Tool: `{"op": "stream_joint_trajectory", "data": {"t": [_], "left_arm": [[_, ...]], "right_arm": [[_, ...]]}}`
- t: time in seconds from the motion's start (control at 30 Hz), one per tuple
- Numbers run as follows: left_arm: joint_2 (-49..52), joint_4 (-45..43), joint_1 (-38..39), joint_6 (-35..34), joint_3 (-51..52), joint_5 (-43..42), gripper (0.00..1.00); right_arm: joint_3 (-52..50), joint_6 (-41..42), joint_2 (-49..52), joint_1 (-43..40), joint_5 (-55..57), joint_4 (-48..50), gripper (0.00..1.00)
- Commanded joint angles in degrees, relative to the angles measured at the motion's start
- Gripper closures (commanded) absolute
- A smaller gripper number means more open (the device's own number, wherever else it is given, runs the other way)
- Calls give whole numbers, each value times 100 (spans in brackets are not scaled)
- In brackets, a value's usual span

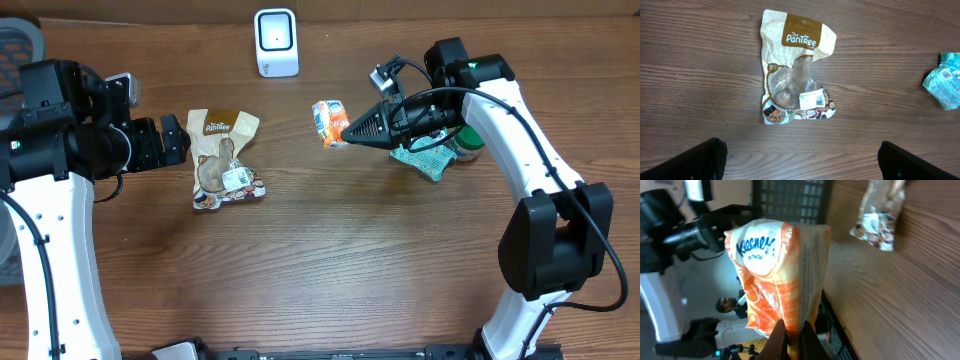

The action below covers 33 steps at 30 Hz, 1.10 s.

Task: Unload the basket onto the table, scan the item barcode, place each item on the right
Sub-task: 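Lift the orange pack and carry it rightward, then hold the orange pack's label in front of the white scanner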

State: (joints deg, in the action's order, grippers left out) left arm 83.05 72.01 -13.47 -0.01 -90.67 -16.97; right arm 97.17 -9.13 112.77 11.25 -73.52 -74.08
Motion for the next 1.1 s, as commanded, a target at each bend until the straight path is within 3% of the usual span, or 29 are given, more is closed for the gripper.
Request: {"op": "stream_joint_trajectory", "data": {"t": [0.0,0.3,0.5,0.7,0.87,1.07], "left_arm": [[-11,-7,37,-39,-24,-46,1],[-11,-7,37,-37,-24,-46,0],[-11,-7,37,-39,-24,-46,1],[-11,-7,37,-39,-22,-46,0],[-11,-7,37,-39,-22,-46,1],[-11,-7,37,-39,-24,-46,0]], "right_arm": [[256,697,-81,13,940,24,96],[2225,2273,-79,378,4148,-59,96],[3008,2341,-79,1029,7488,776,96],[2992,1248,328,1698,9468,2271,96],[2992,-197,1084,2149,10738,3827,96],[2992,-1886,1893,2229,10732,5283,96]]}}
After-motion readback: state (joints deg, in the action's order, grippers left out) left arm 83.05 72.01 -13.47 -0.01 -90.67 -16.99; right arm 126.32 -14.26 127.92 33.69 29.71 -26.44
